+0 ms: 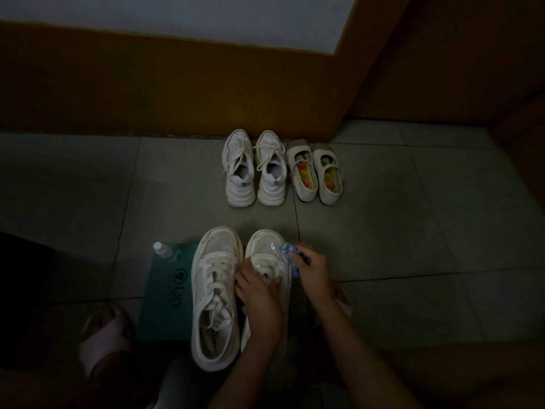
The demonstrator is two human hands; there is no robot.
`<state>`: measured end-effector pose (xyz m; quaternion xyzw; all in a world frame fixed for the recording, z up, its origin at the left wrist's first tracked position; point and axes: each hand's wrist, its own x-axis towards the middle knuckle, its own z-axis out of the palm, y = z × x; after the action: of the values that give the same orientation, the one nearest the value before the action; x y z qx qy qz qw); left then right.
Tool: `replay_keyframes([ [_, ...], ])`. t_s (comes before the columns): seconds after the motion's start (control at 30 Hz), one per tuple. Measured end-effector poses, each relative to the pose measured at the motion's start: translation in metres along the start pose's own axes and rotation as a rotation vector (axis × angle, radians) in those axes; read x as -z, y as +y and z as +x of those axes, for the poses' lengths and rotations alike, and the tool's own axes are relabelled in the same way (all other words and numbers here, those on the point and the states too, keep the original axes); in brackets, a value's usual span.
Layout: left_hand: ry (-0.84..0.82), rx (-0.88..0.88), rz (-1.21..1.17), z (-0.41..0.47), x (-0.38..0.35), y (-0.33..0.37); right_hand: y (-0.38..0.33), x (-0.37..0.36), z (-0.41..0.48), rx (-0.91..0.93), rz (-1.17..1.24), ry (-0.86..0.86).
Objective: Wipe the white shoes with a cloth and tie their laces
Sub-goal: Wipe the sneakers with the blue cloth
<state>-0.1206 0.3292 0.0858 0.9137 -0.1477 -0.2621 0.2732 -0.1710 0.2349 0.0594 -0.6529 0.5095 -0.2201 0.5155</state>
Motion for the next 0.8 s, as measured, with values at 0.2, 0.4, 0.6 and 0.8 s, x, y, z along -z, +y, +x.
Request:
replay_keyframes([
  [0.2, 0.018, -0.017, -0.006, 0.001, -0.004, -0.004, 0.01, 0.009, -0.014, -0.034, -0.036, -0.032],
  [0.4, 0.004, -0.019, -0.094, 0.001, -0.002, -0.005, 0.027, 0.024, -0.021, -0.209, -0.03, -0.097],
  [0.6, 0.015, -0.051, -0.128, 0.001, -0.002, -0.008, 0.005, 0.038, 0.018, -0.342, 0.288, 0.084],
  [0.8, 0.041, -0.059, -0.15, 0.001, -0.003, -0.009, -0.048, 0.008, 0.058, -0.199, 0.247, -0.045],
])
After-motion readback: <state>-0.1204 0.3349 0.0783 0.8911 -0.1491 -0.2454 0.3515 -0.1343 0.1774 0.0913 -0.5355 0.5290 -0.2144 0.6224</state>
